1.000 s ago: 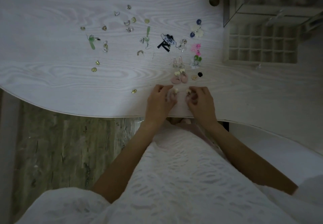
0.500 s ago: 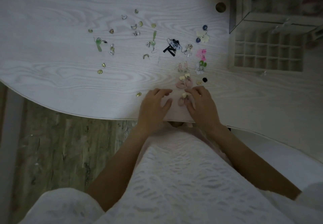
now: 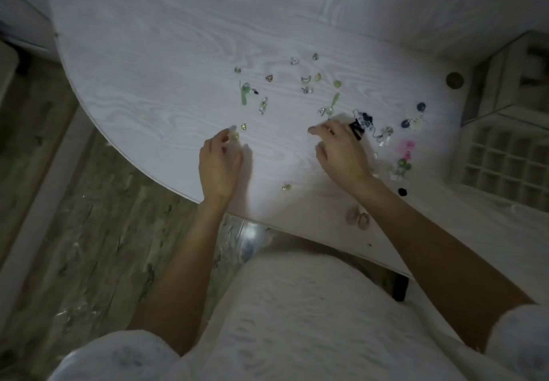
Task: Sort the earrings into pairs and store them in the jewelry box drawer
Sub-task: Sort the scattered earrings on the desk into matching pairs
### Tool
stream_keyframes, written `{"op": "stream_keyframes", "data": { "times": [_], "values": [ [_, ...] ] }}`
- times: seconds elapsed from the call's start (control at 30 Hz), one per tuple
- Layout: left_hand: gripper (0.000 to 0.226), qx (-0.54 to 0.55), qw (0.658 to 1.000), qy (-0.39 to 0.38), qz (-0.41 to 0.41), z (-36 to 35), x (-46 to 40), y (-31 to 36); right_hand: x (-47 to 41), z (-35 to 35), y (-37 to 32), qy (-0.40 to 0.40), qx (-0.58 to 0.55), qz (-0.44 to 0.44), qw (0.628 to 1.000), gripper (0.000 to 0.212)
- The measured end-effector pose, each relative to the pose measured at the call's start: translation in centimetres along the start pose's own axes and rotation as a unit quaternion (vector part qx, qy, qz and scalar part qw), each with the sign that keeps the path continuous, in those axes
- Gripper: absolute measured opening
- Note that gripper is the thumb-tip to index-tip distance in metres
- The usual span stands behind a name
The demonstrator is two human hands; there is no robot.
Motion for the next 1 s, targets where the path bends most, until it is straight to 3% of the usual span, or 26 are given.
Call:
{"op": "stream_keyframes", "data": {
  "times": [0.13,0.3,0.4,0.53,0.7,0.87,1.0],
  "values": [
    [0.039,-0.008,0.999,-0.025,-0.021,-0.6,-4.8,0.6,-3.2,0.6,0.8,0.021,0.022,-0.017,0.999,0.032],
    [0.041,-0.013,0.997,-0.059,-0.051,-2.0,-10.1,2.4,-6.3,1.7,3.3,-0.02,0.038,-0.015,0.999,0.055],
    [0.034,-0.036,0.996,-0.078,-0.037,-2.4,-12.0,2.6,-7.3,1.8,3.8,-0.055,0.08,-0.012,0.995,0.045],
    [0.022,-0.064,0.995,-0.073,-0.006,-1.9,-12.0,1.8,-7.4,1.6,3.9,-0.032,0.158,0.005,0.987,0.013],
    [0.016,-0.096,0.991,-0.082,-0.047,-1.1,-10.0,0.8,-5.7,1.2,3.8,-0.003,0.222,0.044,0.974,0.008],
    [0.013,-0.113,0.98,-0.115,-0.113,-2.3,-7.2,1.7,-2.2,0.9,2.8,0.028,0.175,0.032,0.984,0.013],
    [0.01,-0.159,0.957,-0.142,-0.195,-3.9,-4.2,3.3,1.0,0.4,2.2,-0.017,0.057,-0.051,0.997,0.009]
  ]
}}
Point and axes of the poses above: each hand's wrist, its own x-axis away from the middle knuckle, its own z-axis out of the back of the hand, y = z × x, the point moved 4 cm from there along -x, towards the middle knuckle, and after that the axes turned 1 degree about -z, right-handed, at the moved point
